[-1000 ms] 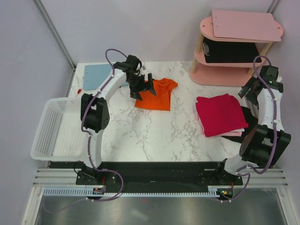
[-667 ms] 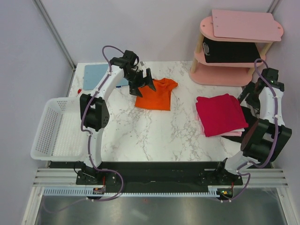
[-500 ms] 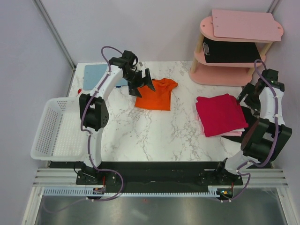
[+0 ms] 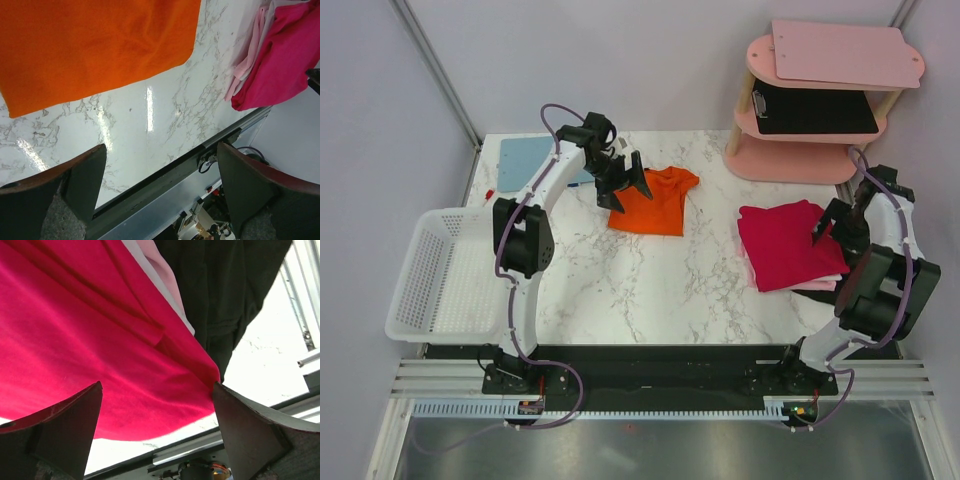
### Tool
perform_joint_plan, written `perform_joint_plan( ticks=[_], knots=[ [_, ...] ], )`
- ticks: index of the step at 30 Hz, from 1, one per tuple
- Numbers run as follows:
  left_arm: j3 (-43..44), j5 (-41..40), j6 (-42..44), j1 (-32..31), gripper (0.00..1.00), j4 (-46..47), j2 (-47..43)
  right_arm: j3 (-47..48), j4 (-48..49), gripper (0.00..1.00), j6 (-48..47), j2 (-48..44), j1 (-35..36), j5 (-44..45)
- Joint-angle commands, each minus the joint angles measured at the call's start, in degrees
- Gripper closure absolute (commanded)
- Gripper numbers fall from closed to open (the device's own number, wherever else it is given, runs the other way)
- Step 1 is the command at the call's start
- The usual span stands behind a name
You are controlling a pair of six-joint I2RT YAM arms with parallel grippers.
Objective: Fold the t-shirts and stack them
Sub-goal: Put the neatly folded tshirt into the corner of the board with the right arm
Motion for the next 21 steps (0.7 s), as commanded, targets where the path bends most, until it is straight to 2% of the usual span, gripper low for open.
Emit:
perform_joint_plan(
  ticks=[1, 7, 9, 10, 13, 21],
  knots=[
    [1.16, 2.58, -1.48, -0.49, 0.03, -0.79, 0.60, -1.64, 5.69, 0.02, 0.62, 3.72, -0.19, -0.69],
    [0.90, 2.14, -1.04, -0.75, 0.04, -0.79, 0.51, 1.70, 9.22, 0.02, 1.68, 10.31, 0.07, -5.08],
    [0.72, 1.96, -0.95, -0.84, 0.04, -0.88, 0.43, 2.93, 9.40, 0.24, 1.59, 11.37, 0.25, -7.35],
    [0.55, 1.44, -0.86, -0.75, 0.04, -0.97, 0.34, 3.28, 9.40, 0.51, 1.59, 11.90, 0.34, -8.15],
    [0.63, 0.65, -0.69, -0.84, 0.05, -1.67, 0.42, 3.72, 8.70, 0.99, 2.12, 10.60, 0.60, -8.07],
    [0.98, 0.03, -1.12, -0.84, 0.05, -1.94, 1.56, 0.82, 3.53, 1.00, 7.56, -3.72, 0.60, -1.58]
  ],
)
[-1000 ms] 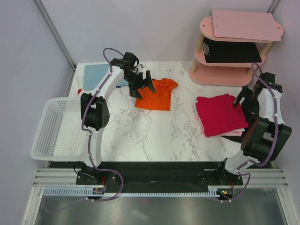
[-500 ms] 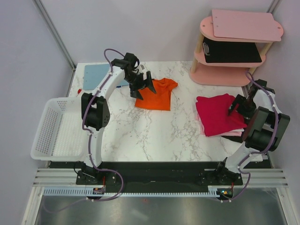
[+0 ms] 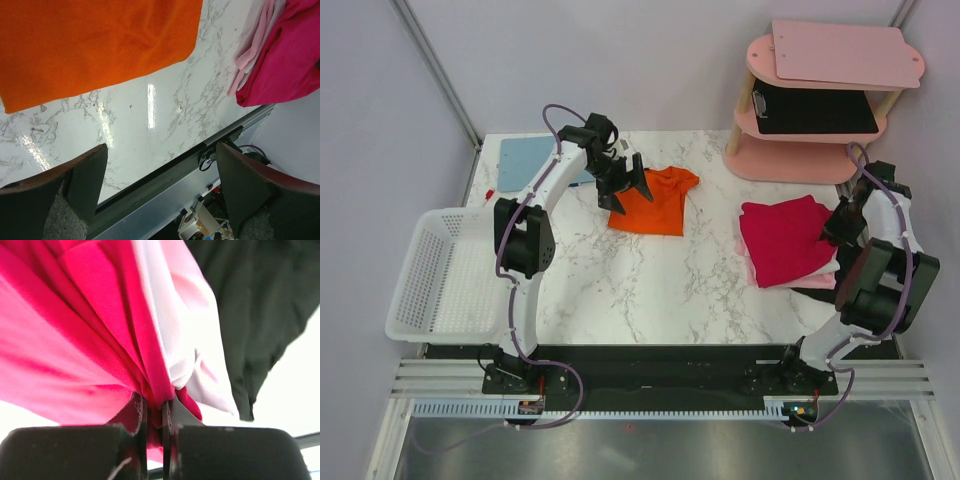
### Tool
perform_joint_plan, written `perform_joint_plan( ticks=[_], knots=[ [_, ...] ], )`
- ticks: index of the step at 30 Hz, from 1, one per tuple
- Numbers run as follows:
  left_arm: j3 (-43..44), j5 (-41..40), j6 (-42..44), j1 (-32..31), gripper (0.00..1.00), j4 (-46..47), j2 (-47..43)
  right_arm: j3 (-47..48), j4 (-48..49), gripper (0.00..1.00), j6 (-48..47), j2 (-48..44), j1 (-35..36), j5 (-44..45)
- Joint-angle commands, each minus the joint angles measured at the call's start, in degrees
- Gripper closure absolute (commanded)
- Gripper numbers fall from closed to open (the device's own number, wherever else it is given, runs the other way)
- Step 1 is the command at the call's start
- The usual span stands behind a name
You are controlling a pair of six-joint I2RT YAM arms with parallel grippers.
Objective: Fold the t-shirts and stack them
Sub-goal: Put the neatly folded tshirt into the corner of the board with the right arm
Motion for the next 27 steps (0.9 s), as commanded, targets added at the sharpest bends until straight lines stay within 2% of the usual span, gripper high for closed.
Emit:
perform_joint_plan(
  ticks=[1, 6, 10, 15, 16, 17, 18, 20, 21, 22, 27],
  knots=[
    [1.16, 0.44, -1.10, -0.29, 0.06, -1.21, 1.81, -0.09, -2.62, 1.00, 4.88, -11.62, -0.05, 6.16],
    [1.69, 0.62, -1.10, -0.38, 0.06, -1.30, 2.77, -0.97, -6.75, 1.00, 8.04, -15.77, -1.11, 9.69],
    [2.39, 0.71, -0.93, -0.38, 0.07, -1.48, 3.56, -4.65, -7.82, 1.00, 8.75, -15.51, -1.99, 12.06],
    [3.79, 0.79, -0.66, -0.29, 0.07, -1.92, 4.62, -8.79, -3.18, 1.00, 7.44, -12.10, -2.34, 12.33],
    [4.15, 0.88, -0.40, -0.29, 0.07, -2.00, 4.80, -9.06, -2.81, 0.97, 7.52, -11.21, -2.34, 13.55],
    [4.41, 0.88, -0.31, -0.29, 0.07, -2.18, 5.15, -8.80, -3.07, 0.85, 8.22, -10.25, -2.25, 14.52],
    [4.94, 0.80, -0.22, -0.29, 0.07, -2.18, 5.24, -8.36, -3.25, 0.63, 8.23, -8.93, -2.34, 15.31],
    [5.47, 0.45, 0.04, -0.12, 0.07, -2.88, 5.41, -6.52, -3.16, 0.38, 7.53, -8.48, -2.34, 15.32],
    [6.16, 0.18, -0.05, -0.12, 0.07, -2.88, 5.50, -5.73, -3.07, 0.11, 7.35, -8.83, -2.25, 15.32],
    [6.69, 0.09, 0.13, -0.03, 0.07, -3.41, 5.67, -4.33, -3.07, 0.02, 7.17, -9.18, -2.25, 15.06],
    [9.24, -2.89, -0.13, 0.76, 0.06, -4.64, 5.94, 1.91, -3.77, 0.02, 5.68, -10.06, -0.33, 12.69]
  ],
)
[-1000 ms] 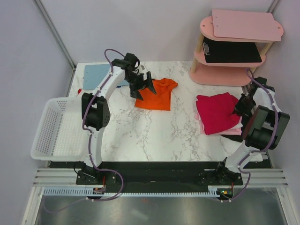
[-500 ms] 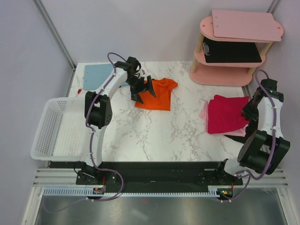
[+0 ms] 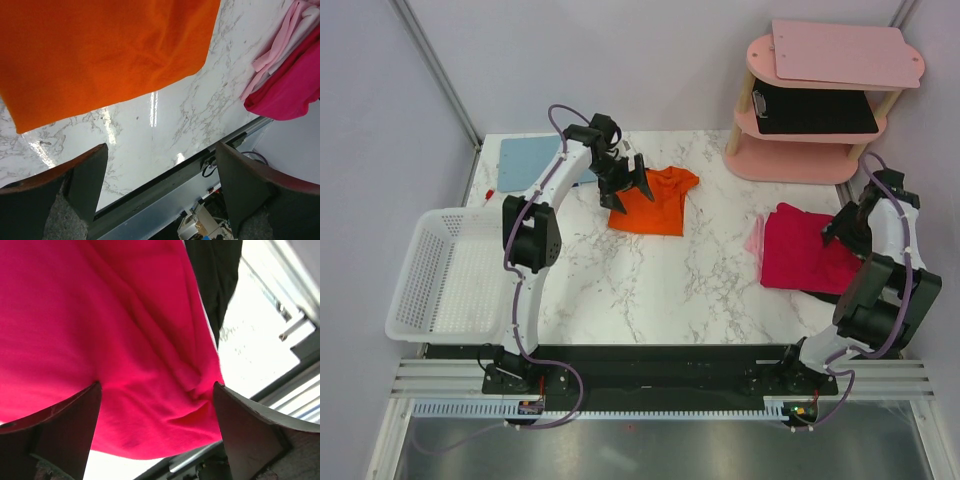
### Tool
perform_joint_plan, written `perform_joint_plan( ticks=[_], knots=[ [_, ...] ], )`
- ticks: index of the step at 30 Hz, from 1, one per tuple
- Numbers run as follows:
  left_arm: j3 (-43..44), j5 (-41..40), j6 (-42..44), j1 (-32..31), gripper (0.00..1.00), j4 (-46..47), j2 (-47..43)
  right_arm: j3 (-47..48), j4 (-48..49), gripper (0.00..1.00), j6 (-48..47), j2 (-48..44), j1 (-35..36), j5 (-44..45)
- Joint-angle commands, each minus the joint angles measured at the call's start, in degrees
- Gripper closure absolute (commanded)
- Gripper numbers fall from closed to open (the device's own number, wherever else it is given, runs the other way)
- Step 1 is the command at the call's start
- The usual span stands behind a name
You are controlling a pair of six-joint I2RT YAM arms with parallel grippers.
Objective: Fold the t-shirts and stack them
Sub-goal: Put the neatly folded tshirt into the corner of the board with the right arm
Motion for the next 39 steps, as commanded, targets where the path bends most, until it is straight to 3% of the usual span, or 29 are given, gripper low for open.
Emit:
perform_joint_plan(
  ticks=[1, 6, 12, 15, 26, 39],
  knots=[
    [3.85, -2.66, -0.33, 0.76, 0.05, -2.46, 0.41, 9.74, 0.51, 0.02, -1.16, -1.63, 3.91, -1.11],
    [4.99, -6.60, -0.77, 1.73, 0.05, -3.42, -0.03, 18.63, -0.28, 0.02, -3.09, 4.33, 13.85, -1.28],
    [4.73, -9.77, -0.86, 3.05, 0.04, -5.35, -0.12, 30.05, 0.86, 0.02, -5.03, 19.45, 28.95, -10.49],
    [4.64, -10.91, -0.51, 3.31, 0.04, -6.06, -0.12, 35.06, 2.26, 0.02, -5.47, 26.49, 33.10, -16.54],
    [2.54, -14.43, 1.25, 3.75, 0.04, -8.17, -0.91, 42.81, 9.38, 0.02, -4.60, 41.43, 40.23, -30.10],
    [-2.48, -16.46, 1.78, 3.57, 0.04, -8.35, -3.55, 44.04, 21.24, 0.02, 2.34, 49.17, 42.16, -34.15]
  ],
)
